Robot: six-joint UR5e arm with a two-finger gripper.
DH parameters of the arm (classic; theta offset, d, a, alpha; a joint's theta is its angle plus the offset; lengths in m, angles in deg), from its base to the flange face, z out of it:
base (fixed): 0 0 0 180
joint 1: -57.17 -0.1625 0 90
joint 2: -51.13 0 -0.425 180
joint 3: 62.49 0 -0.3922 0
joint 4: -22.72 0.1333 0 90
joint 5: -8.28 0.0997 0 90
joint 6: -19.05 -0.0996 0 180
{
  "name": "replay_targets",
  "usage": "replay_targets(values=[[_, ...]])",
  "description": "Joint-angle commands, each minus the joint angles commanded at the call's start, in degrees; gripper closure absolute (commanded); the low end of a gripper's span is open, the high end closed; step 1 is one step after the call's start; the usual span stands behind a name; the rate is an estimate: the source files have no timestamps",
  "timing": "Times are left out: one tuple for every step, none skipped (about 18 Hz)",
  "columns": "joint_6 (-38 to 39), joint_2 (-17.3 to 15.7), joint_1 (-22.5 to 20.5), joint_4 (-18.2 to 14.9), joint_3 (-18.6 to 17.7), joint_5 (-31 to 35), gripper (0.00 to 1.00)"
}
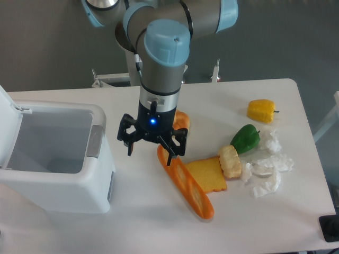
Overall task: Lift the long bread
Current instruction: 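Move the open gripper over the long orange bread's end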
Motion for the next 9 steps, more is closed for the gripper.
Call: replay_targets(values=[[0.96, 0.35, 0.09, 0.0, 0.27, -0.09, 0.0], [2.1, 0.44, -0.09, 0.0, 0.27, -0.17, 0.0], [2.46, 0.71, -0.18, 0.0, 0.18, -0.44, 0.0], [2.46, 0.88, -0.44, 0.0, 0.18, -0.61, 0.0], [2.55, 1.41, -0.61, 0.09, 0.18, -0.62, 0.0], [2.64, 1.59, -0.7, 0.09, 0.18, -0.62, 0.0], [2.73, 1.94, -0.88, 0.09, 0.27, -0.62, 0.0], [2.73, 2.9, -1.14, 0.44, 0.27, -0.62, 0.0], [3.25, 3.43, -1.75, 0.53, 0.36, -0.62, 0.0]])
